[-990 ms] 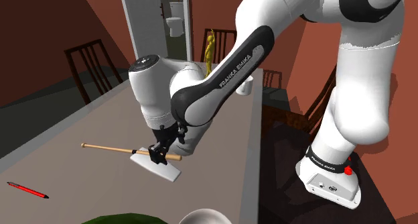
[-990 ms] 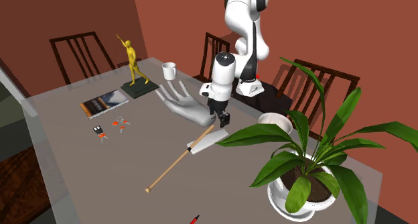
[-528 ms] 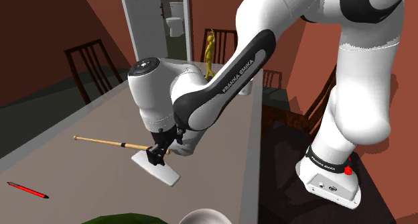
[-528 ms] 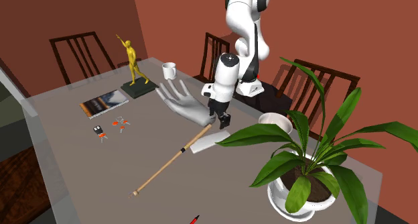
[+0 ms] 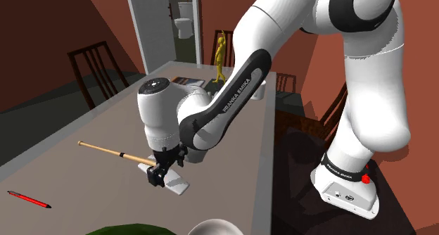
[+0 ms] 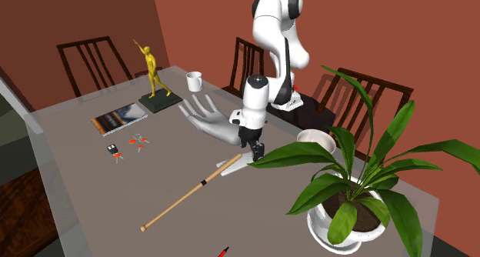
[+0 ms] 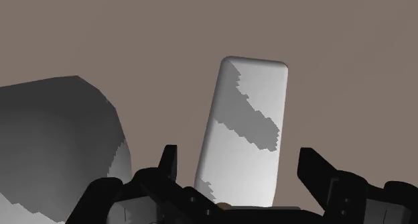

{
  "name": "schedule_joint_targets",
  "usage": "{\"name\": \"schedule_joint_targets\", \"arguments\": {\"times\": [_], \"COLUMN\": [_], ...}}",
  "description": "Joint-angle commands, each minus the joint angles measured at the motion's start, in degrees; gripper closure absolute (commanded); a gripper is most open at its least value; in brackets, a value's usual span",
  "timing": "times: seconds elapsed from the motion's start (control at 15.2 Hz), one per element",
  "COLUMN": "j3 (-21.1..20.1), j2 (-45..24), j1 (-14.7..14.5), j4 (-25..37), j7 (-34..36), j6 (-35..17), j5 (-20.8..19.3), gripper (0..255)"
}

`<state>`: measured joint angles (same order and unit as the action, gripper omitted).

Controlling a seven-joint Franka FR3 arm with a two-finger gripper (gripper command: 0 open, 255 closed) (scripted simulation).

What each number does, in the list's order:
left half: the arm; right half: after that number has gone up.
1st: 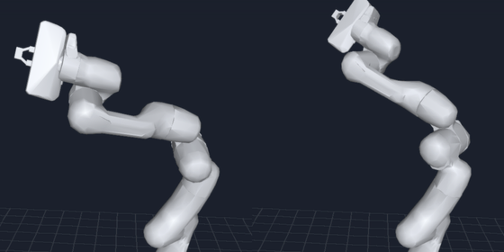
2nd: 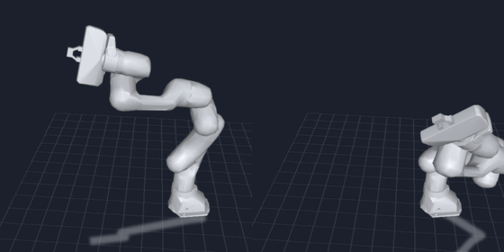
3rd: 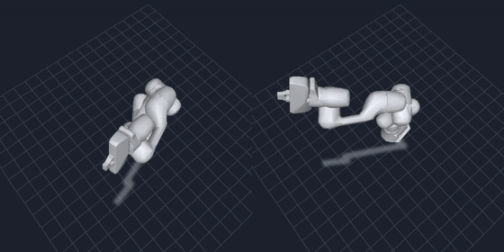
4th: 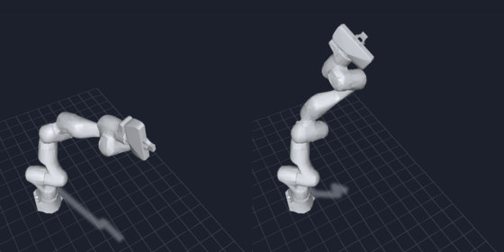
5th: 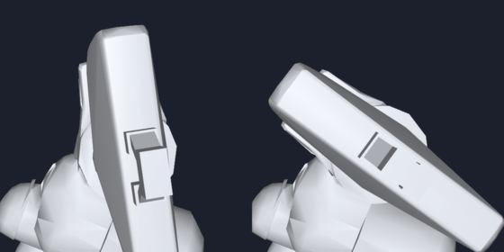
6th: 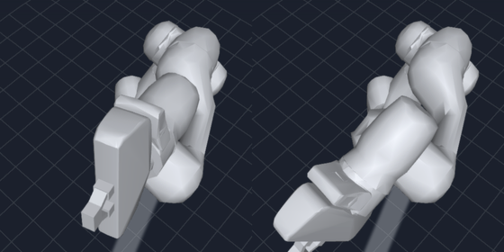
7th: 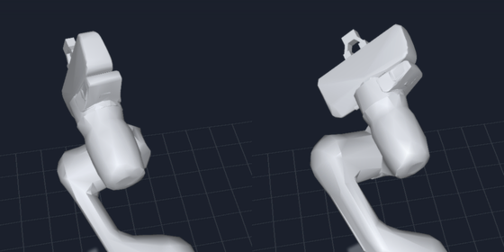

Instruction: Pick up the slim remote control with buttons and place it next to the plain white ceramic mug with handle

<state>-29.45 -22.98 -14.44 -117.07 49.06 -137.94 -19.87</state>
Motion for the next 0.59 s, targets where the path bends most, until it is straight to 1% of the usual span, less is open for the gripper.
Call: {"name": "schedule_joint_targets", "arguments": {"times": [0.0, 0.13, 0.26, 0.4, 0.53], "j3": [0.25, 0.71, 0.60, 0.41, 0.29], "j2": [-1.84, -2.62, -2.73, -2.06, -1.49], "j1": [0.11, -0.04, -0.38, -0.55, 0.35], "j4": [-0.71, -0.95, -0.50, -1.76, -0.91], "j7": [-0.03, 0.28, 0.60, 1.21, -0.50], "j6": [-0.80, -1.74, -1.37, -1.98, -0.80], "j5": [0.08, -0.59, -0.58, -0.56, 0.41], "gripper": [255, 255, 255, 255, 255]}}
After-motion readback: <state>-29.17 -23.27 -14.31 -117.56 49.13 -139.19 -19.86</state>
